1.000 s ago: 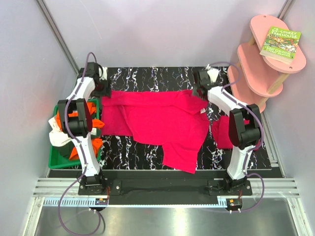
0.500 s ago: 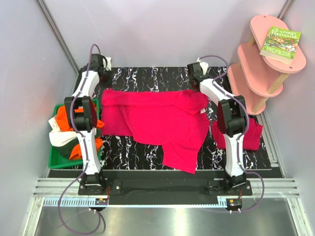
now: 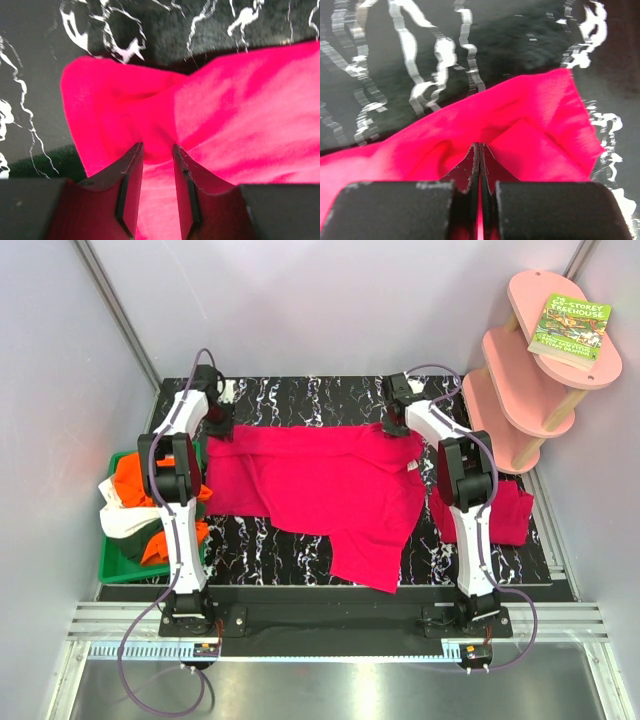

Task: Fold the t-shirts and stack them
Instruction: Fold the flattened tshirt in 1/3 of the way

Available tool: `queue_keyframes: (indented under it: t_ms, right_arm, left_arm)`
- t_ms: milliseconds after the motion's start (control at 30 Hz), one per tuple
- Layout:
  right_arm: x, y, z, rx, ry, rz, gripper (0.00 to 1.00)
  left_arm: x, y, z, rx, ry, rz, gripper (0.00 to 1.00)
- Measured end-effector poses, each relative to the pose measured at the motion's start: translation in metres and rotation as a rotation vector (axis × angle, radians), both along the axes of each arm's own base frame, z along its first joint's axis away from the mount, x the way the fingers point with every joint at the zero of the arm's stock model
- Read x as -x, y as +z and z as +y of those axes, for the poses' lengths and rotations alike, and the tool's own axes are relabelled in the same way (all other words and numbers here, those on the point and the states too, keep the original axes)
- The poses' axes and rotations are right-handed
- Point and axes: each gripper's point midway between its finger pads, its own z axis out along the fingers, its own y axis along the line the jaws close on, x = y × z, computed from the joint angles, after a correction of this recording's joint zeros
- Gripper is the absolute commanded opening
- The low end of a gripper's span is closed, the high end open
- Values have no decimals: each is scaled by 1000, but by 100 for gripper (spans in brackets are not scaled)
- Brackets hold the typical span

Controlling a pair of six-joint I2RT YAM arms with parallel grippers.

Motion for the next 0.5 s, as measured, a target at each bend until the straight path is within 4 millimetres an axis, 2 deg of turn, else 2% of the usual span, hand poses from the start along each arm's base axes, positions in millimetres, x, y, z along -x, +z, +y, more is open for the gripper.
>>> queue_keyframes:
  t_ms: [133, 300, 500]
  right_arm:
    - [1, -12, -20, -6, -41, 59, 0]
    - [-6, -13, -51, -4, -99, 111, 0]
    - [-17, -14, -72, -23, -135, 150, 0]
  left_arm:
    - [8, -4, -4, -15, -27, 29, 36]
    - [16, -8, -8, -23, -46, 60, 36]
    - [22, -14, -14, -27, -69, 91, 36]
